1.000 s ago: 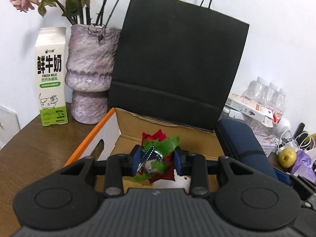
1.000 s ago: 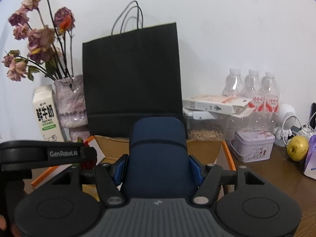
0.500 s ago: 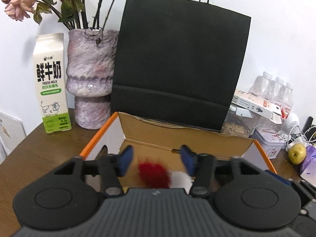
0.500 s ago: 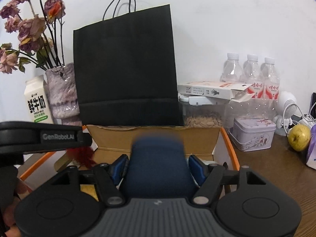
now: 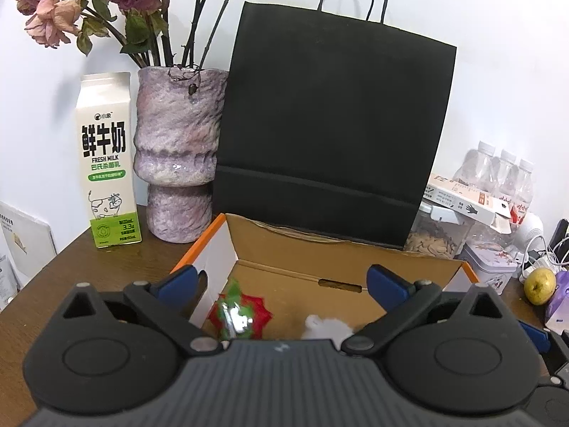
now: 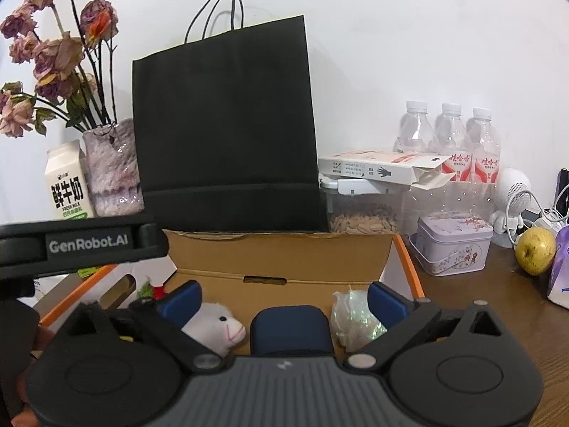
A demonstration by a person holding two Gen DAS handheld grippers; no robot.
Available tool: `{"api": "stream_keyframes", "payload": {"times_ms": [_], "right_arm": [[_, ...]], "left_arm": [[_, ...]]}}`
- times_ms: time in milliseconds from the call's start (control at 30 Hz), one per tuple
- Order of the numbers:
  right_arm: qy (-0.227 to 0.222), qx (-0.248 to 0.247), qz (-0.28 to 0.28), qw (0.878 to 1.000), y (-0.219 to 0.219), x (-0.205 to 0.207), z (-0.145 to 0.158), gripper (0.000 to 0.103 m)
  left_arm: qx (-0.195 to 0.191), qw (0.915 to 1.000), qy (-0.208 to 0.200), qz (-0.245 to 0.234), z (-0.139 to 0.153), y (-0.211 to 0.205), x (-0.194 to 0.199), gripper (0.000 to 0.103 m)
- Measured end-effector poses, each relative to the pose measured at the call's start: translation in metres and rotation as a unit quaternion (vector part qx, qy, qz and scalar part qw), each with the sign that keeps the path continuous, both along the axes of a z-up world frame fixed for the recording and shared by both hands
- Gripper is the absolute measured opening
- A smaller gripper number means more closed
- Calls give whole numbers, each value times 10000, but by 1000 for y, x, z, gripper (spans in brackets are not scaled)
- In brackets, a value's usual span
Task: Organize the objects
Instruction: 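Lower the red flower and navy pencil case into the box and open both grippers, then withdraw both grippers from the box back over the table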
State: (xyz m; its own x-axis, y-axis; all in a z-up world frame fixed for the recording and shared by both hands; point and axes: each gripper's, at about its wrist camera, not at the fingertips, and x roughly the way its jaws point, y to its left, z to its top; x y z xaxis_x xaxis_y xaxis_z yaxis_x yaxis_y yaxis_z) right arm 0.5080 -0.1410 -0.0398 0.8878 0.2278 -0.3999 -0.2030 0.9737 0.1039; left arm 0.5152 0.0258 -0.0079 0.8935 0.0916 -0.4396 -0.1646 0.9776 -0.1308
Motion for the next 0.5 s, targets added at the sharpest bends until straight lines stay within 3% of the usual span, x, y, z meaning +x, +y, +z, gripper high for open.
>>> {"api": "stream_keyframes", "payload": {"times_ms": [500], "right_arm": [[-163,-150,126,9997,-2,-36,29,103]], "left_arm": [[66,10000,32,11,19,6,-34,103]]}}
